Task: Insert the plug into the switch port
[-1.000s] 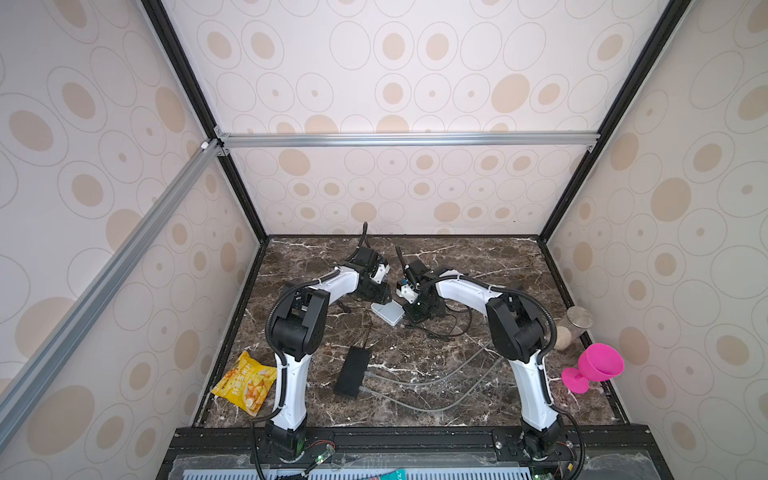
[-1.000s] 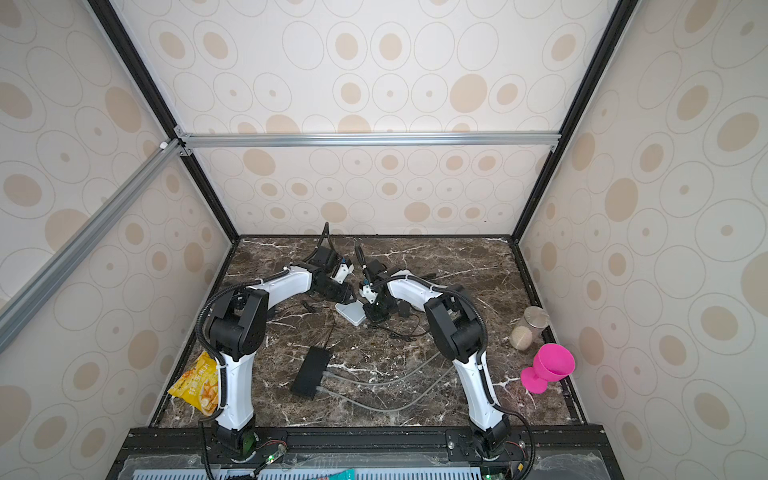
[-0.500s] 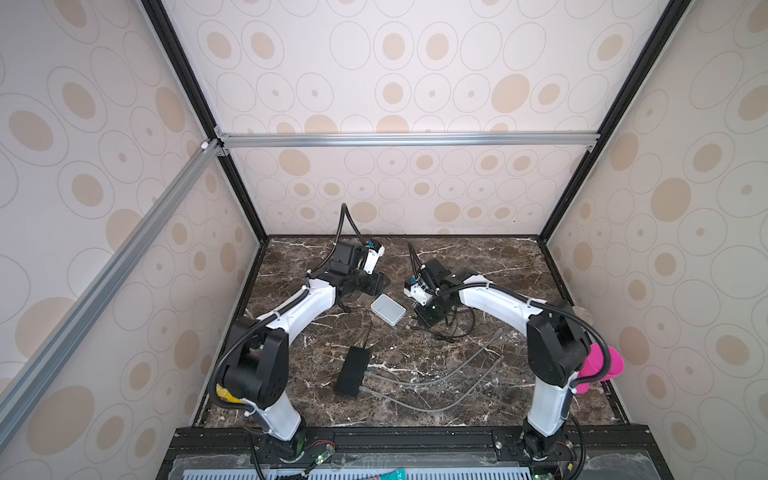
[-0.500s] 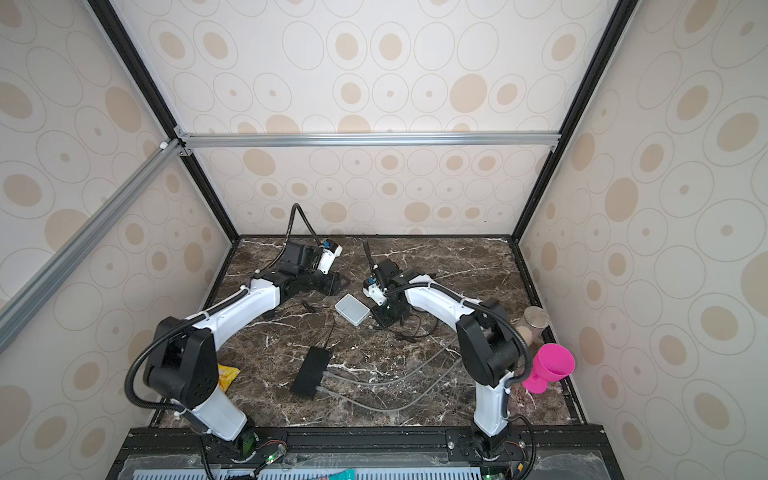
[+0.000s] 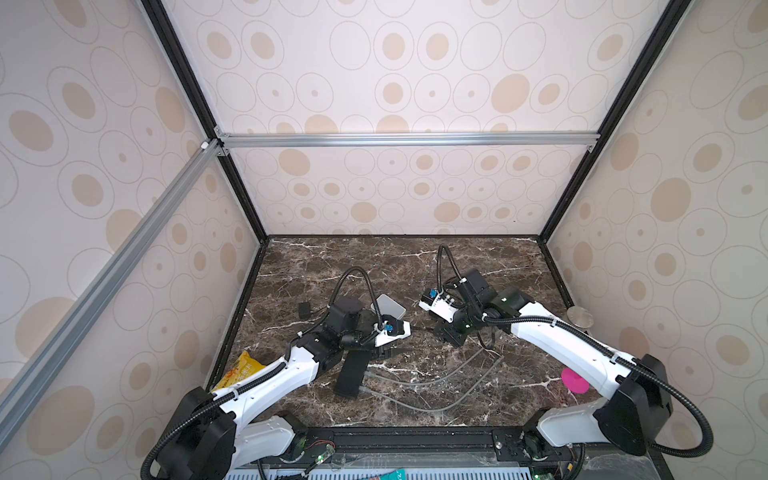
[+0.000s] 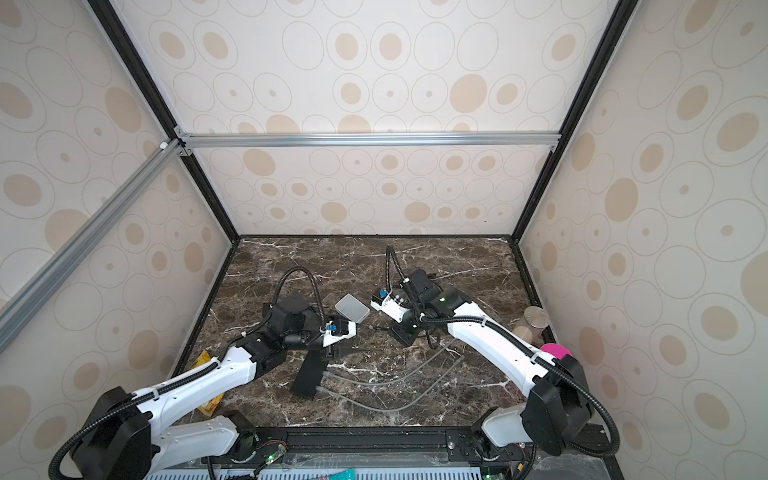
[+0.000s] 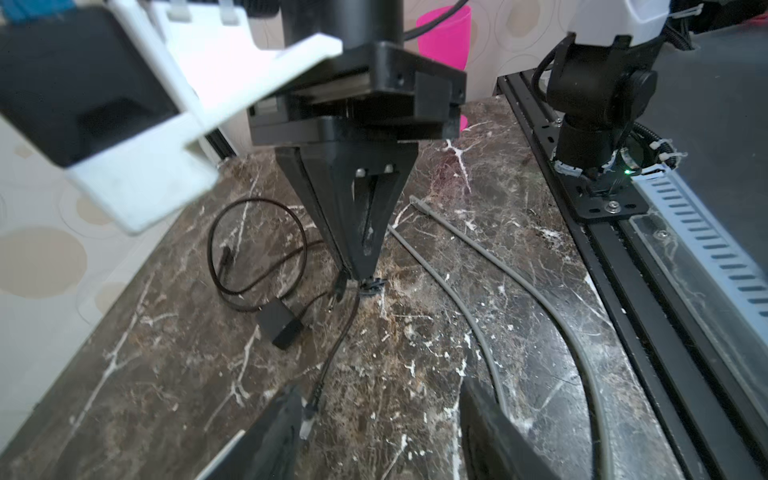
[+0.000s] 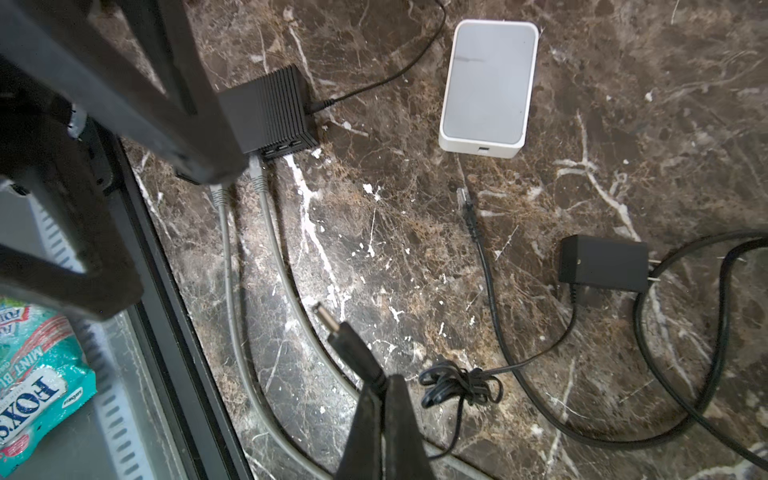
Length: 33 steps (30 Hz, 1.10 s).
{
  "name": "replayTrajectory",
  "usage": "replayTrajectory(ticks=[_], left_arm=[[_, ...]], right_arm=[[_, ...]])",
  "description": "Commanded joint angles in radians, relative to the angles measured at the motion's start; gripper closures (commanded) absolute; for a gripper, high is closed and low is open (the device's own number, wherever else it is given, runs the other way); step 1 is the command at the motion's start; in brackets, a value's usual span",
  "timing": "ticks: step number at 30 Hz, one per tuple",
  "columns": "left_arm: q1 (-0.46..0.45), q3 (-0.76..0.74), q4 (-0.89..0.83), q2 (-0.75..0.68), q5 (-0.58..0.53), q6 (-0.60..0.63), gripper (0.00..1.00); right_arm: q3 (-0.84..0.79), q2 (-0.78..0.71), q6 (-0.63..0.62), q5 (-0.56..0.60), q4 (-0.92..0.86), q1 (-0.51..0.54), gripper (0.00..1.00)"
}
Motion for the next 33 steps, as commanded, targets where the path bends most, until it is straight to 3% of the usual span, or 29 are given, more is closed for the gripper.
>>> replayTrajectory(ticks=[1,4,13,30,33], left_arm=[[-0.015,0.063,0.042,0.030,0.010,0.100,0.43],[-0.018,0.120,-0.034,0.079,-0.004,0.101,0.51],[-0.023,0.139,-0.052,0.101,-0.021,0.085,0.57],[-0.025,0.174,-0.127,0.115,-0.018,0.125,1.00],[-0.024,0.178,-0.148,0.111,0.000,0.146,1.00]], right_arm=[[-0.006,-0.033,-0.002,-0.043,0.017,0.013,1.00],[0.011,-0.027,0.004,-0.054,0.007,0.025,1.00],[0.051,0.016,0.012,-0.031,-0.003,0.084,1.00],[0.075,0.024,0.016,-0.014,-0.012,0.101,1.00],[0.078,0.019,-0.001,0.010,-0.025,0.101,0.75]])
